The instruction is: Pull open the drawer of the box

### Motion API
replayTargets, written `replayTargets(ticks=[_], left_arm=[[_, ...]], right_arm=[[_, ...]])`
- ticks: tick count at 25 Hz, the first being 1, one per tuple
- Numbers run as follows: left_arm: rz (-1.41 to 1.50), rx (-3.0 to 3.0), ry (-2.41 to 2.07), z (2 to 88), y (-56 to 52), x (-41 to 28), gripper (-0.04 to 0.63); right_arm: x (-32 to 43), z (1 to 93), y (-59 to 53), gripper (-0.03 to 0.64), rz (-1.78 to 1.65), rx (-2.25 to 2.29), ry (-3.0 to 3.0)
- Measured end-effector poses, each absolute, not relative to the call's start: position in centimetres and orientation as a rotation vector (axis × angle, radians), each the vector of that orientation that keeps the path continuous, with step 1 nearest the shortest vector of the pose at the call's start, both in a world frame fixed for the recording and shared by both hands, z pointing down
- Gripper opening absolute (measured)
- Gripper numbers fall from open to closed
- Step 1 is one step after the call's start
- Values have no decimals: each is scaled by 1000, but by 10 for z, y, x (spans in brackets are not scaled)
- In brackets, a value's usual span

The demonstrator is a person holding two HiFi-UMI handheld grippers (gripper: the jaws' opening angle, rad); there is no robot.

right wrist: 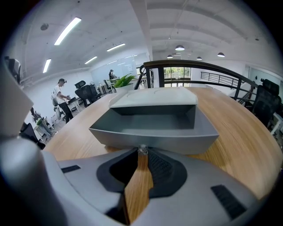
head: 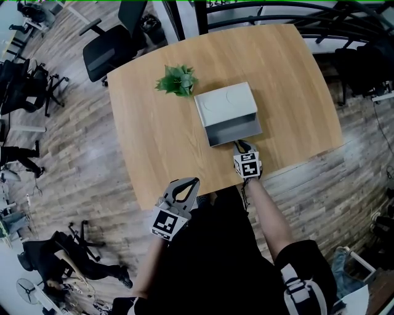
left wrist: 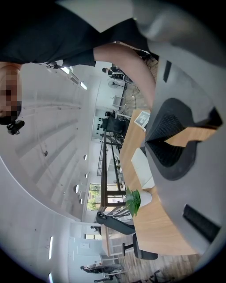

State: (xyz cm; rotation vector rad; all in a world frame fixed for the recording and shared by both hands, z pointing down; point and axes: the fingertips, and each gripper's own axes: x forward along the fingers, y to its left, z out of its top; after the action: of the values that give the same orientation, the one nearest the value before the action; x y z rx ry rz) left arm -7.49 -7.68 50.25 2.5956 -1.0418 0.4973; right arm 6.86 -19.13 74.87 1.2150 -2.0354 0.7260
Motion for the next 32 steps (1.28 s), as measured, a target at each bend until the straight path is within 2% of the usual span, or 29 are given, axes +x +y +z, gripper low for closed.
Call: replayTargets(ticks=[32], left_arm=[[498, 2622, -1019, 498, -63, -100, 23]], right_arm=[[71, 749, -150, 69, 700, 1241, -1959]])
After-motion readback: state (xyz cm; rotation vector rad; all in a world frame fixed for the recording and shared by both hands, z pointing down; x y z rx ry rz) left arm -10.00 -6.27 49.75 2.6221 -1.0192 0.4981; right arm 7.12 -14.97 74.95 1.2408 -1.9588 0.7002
